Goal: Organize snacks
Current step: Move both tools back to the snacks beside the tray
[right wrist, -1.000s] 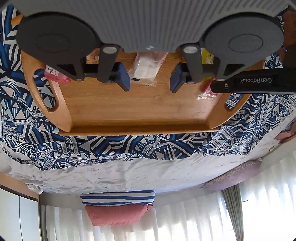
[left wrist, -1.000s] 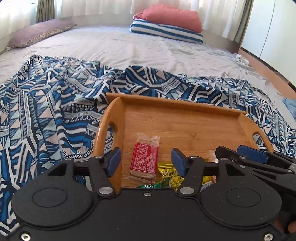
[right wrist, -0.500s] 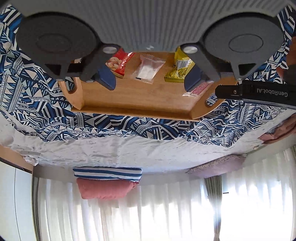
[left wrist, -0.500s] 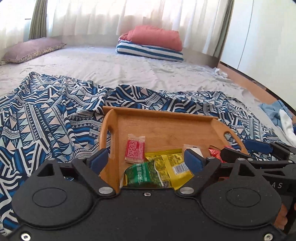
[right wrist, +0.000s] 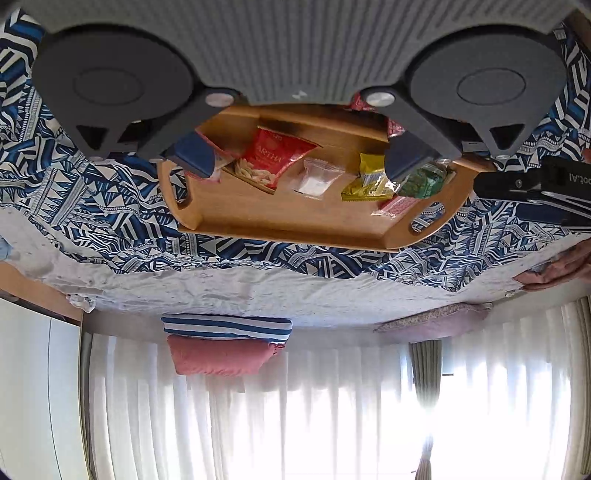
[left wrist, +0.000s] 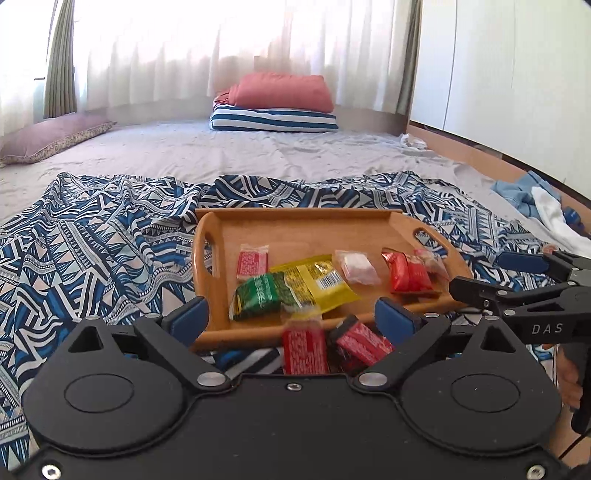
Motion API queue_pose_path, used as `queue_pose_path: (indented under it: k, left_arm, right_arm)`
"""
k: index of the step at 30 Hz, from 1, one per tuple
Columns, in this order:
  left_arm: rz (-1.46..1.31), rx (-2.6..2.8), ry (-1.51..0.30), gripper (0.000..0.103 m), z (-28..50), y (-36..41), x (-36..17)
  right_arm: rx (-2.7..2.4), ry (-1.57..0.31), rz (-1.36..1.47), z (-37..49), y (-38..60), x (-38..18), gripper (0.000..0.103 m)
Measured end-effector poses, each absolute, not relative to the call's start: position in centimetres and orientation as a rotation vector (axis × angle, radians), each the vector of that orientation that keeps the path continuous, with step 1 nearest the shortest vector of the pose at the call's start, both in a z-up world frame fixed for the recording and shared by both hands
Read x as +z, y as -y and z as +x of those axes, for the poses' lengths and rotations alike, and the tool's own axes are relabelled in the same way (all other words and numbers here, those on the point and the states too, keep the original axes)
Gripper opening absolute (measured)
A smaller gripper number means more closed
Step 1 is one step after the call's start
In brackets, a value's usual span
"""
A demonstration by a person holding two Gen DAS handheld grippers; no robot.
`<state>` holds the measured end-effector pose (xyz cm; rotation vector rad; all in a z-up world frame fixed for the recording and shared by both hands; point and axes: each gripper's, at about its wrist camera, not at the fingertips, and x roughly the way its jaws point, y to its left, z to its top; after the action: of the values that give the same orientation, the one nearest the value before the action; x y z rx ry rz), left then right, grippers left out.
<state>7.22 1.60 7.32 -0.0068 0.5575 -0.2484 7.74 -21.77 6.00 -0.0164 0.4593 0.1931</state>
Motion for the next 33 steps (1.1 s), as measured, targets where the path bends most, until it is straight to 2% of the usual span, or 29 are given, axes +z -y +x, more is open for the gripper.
queue_pose_path:
  k: [17,33]
  left_arm:
    - [-0.072,-0.234,-0.623,0.097,2.8,-0.4,4.5]
    - [-0.034,-0.188,-0.673,0.097,3.8,2.4,0.5]
  right_arm:
    - [0.092,-0.492,-0.044,5.1,23.2,1.5,0.103]
    - [0.023,-0.549,0.013,5.6,24.6,-1.7,0.103]
